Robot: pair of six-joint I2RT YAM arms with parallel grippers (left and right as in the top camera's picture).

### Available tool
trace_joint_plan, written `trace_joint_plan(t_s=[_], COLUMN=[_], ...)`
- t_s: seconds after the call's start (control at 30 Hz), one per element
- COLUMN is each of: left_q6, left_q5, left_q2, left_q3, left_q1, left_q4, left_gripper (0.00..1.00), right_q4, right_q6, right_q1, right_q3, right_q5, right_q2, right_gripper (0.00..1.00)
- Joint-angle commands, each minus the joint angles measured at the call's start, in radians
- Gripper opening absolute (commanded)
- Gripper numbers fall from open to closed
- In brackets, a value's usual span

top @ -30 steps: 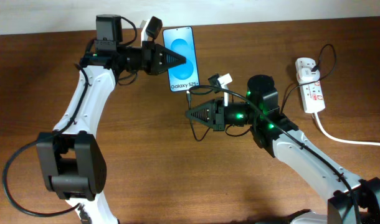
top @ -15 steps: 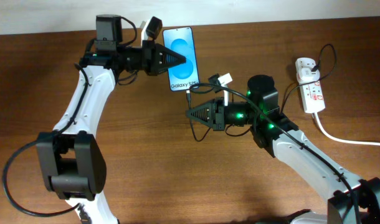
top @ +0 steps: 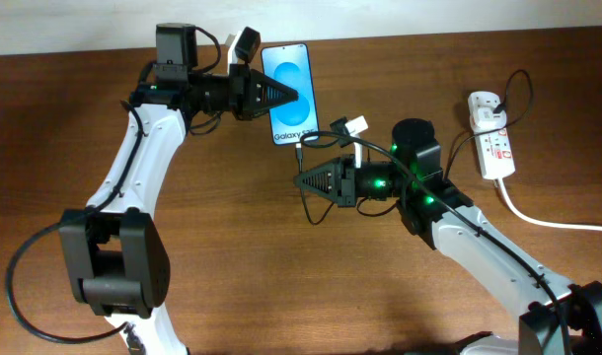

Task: Plug charger to phone and switch on socket
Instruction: 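Raise the cable end up to the phone's bottom port, then push the USB-C plug into the phone's port with the right gripper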

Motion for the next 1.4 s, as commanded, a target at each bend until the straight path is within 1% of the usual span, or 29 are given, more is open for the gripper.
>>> trace_joint_plan(t_s=[0.0,0.07,0.2,0.33,0.43,0.57,0.7,1.03,1.33,1.37], left_q6=[-0.002,-0.003,-0.085,-0.083,-0.061,-0.057,-0.011,-0.011,-0.011,-0.011], left_q5=[0.014,0.004,0.005,0.034,0.072,0.073,0.073,0.073,0.074,0.074], left_q2=[-0.023,-0.023,-0.023,-0.023,-0.023,-0.023,-0.023,-0.023,-0.023,-0.023], left_q3=[0.015,0.015,0.015,0.015,0.015,0.015,0.015,0.015,0.015,0.015], left_q1=[-0.008,-0.01,-0.01,-0.009,-0.008,-0.008,-0.008,-0.008,-0.01,-0.011], left_q4=[0.006,0.006,0.073,0.074,0.116,0.137,0.136,0.136,0.136,0.136], left_gripper=[0.0,0.0,0.0,0.0,0.0,0.0,0.0,0.0,0.0,0.0], right_q4=[0.005,0.005,0.005,0.005,0.005,0.005,0.006,0.032,0.04,0.073], right_q6=[0.007,0.007,0.008,0.007,0.007,0.007,0.007,0.007,0.007,0.007], right_q1=[-0.006,-0.006,-0.006,-0.006,-0.006,-0.006,-0.006,-0.006,-0.006,-0.006], right_q3=[0.021,0.021,0.021,0.021,0.021,0.021,0.021,0.021,0.021,0.021], right_q5=[0.014,0.014,0.014,0.014,0.014,0.014,0.014,0.014,0.076,0.082], right_q2=[-0.008,-0.008,-0.008,-0.008,-0.008,-0.008,-0.008,-0.008,-0.008,-0.008], right_gripper=[0.04,0.04,0.04,0.04,0.04,0.04,0.04,0.04,0.04,0.04])
